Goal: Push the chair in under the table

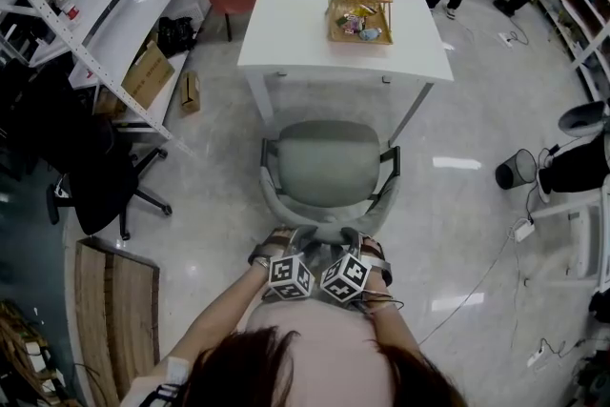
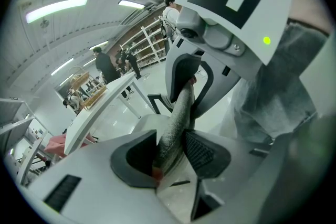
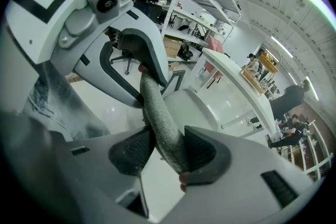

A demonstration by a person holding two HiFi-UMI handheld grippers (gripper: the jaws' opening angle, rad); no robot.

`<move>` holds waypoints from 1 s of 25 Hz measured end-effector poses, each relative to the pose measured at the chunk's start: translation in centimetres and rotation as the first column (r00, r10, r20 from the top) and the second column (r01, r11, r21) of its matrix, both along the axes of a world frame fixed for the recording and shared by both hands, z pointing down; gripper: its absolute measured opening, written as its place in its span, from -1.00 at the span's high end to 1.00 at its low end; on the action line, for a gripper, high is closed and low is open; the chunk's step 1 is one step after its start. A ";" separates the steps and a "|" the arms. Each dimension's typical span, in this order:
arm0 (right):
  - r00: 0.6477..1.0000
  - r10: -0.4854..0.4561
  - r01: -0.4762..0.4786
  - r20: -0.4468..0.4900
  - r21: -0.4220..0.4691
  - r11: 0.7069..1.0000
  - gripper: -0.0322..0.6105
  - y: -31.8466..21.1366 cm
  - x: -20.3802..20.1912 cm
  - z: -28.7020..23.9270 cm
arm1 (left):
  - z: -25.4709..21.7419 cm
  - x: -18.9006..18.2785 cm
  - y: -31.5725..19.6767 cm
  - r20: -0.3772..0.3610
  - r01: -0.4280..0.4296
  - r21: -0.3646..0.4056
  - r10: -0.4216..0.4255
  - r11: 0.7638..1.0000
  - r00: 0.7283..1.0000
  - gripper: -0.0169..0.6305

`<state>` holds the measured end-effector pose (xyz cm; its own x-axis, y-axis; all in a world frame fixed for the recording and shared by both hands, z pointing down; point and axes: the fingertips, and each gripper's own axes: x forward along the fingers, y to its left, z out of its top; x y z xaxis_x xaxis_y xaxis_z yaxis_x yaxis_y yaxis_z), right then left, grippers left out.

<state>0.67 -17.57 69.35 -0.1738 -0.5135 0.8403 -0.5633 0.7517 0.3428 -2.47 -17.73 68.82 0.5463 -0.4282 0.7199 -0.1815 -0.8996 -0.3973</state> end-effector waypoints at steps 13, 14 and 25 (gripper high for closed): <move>1.000 -0.003 0.003 0.000 0.014 1.000 0.34 -5.0 0.6 0.0 | -0.1 0.6 -5.0 -0.006 0.003 0.004 -0.003 1.000 1.000 0.44; 1.000 -0.004 0.004 0.000 0.014 1.000 0.34 -5.4 0.6 0.0 | -0.1 0.7 -5.4 -0.006 0.003 0.003 -0.003 1.000 1.000 0.44; 1.000 -0.005 0.005 -0.003 0.007 1.000 0.34 -9.0 0.7 -0.1 | -0.1 0.7 -8.9 -0.008 0.000 0.003 0.000 1.000 1.000 0.44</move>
